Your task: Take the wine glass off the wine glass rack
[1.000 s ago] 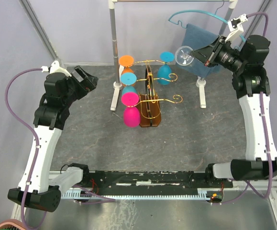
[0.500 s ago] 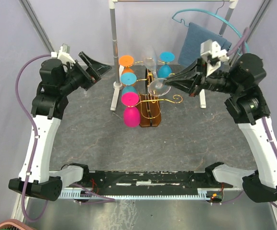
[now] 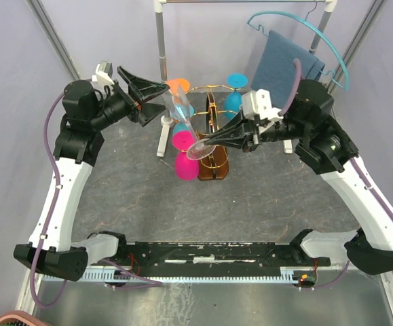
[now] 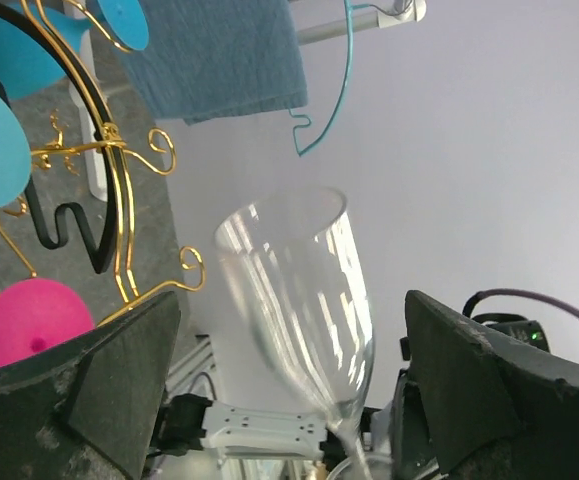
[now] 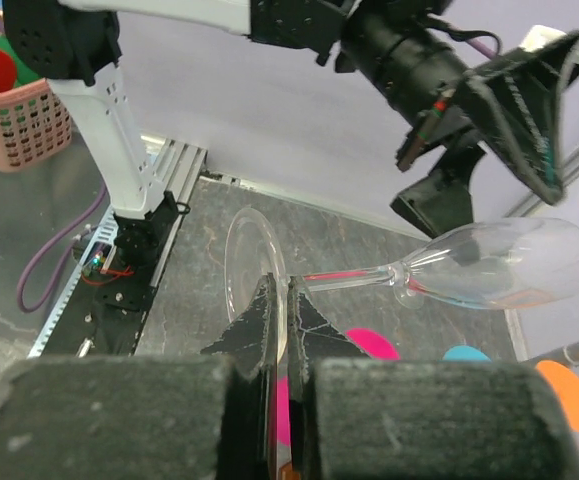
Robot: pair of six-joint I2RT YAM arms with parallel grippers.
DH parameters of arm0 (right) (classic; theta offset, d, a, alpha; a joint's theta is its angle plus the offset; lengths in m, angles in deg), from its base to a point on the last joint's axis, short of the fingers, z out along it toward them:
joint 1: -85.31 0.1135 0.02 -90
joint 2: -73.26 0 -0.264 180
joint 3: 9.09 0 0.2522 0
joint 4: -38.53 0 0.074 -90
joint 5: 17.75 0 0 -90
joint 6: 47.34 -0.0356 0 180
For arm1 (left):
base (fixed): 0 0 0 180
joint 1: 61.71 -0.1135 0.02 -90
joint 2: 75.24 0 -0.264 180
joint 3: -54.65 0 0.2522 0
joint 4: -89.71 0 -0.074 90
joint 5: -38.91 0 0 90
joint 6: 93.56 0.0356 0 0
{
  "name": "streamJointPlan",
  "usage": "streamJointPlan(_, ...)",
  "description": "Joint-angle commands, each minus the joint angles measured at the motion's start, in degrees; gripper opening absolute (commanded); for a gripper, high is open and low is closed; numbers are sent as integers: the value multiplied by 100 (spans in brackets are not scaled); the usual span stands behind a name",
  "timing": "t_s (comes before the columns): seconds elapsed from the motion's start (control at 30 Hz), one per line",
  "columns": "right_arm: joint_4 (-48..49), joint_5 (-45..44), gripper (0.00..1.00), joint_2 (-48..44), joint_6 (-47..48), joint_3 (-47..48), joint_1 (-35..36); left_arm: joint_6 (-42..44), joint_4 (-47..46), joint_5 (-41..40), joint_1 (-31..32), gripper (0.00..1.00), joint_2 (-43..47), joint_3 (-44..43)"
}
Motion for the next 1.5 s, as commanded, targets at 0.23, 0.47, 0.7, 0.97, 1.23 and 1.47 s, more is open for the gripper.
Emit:
streamJointPlan(0.23, -941, -1029, 1, 384, 1404, 820, 828, -880, -436, 286, 116, 99, -226, -150)
streamJointPlan(0.47, -933, -1153, 1, 435, 1429, 810, 891, -895, -376, 344, 168, 97, -246, -17)
streamJointPlan(0.7, -933, -1202, 1, 428, 1403, 810, 900, -999, -528, 400, 239, 76, -270, 113)
streamJointPlan(0.97, -900, -1208, 1, 436, 1341, 802, 900, -1123, -759, 446, 304, 60, -237, 292)
streamJointPlan(1.23, -895, -1738, 32, 466, 1020, 943, 909, -745, -795, 336, 304, 38, -184, 369)
streamJointPlan(1.47, -835, -2566, 100, 169, 895, 857, 908, 627, -204, -388, 262, 36, -110, 295)
